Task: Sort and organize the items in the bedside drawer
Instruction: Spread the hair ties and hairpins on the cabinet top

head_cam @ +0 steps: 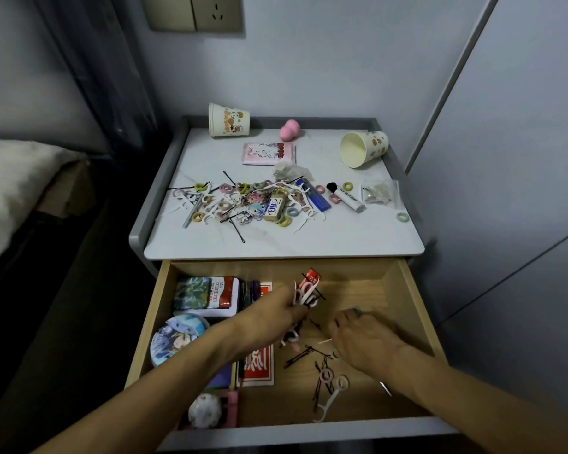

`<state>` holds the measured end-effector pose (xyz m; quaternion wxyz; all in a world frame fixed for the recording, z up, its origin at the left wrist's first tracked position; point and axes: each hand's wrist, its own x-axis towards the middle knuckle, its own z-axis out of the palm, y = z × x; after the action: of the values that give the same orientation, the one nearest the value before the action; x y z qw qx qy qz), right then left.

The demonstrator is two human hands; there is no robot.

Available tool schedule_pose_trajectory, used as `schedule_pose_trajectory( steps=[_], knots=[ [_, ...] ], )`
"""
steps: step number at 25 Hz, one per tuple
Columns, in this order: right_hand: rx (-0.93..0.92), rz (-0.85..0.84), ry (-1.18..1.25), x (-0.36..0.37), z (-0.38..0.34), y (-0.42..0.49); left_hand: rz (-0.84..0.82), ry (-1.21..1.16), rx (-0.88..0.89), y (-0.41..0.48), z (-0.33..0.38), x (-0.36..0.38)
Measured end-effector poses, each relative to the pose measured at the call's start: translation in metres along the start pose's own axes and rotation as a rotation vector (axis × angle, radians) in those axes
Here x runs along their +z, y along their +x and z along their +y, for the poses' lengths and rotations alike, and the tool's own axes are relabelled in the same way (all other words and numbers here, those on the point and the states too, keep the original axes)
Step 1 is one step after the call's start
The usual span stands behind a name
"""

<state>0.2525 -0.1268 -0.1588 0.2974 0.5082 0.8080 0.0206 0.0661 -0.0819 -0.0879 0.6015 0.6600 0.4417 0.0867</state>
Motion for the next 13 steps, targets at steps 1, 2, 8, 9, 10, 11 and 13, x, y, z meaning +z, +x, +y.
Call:
schedule_pose_trajectory(
  steps=[1, 2, 8, 9, 10, 11, 13],
  knots=[
    [0.005, 0.013, 0.014, 0.0, 0.001, 0.0, 0.005, -0.032, 0.0, -0.005, 0.004, -0.003],
    [0.011, 0.037, 0.049, -0.001, 0.003, -0.002, 0.013, -0.069, 0.001, -0.011, 0.009, -0.007],
    [0.078, 0.213, 0.513, -0.059, 0.038, -0.029, 0.144, -0.271, 0.008, -0.033, 0.041, -0.036],
    [0.097, 0.241, 0.598, -0.072, 0.044, -0.032, 0.169, -0.278, 0.022, -0.032, 0.045, -0.042],
    [0.108, 0.26, 0.685, -0.084, 0.05, -0.033, 0.2, -0.284, 0.035, -0.031, 0.047, -0.048],
    [0.11, 0.275, 0.759, -0.097, 0.057, -0.031, 0.247, -0.277, 0.043, -0.029, 0.048, -0.057],
    [0.117, 0.282, 0.878, -0.122, 0.072, -0.019, 0.342, -0.235, 0.032, -0.022, 0.046, -0.077]
  ],
)
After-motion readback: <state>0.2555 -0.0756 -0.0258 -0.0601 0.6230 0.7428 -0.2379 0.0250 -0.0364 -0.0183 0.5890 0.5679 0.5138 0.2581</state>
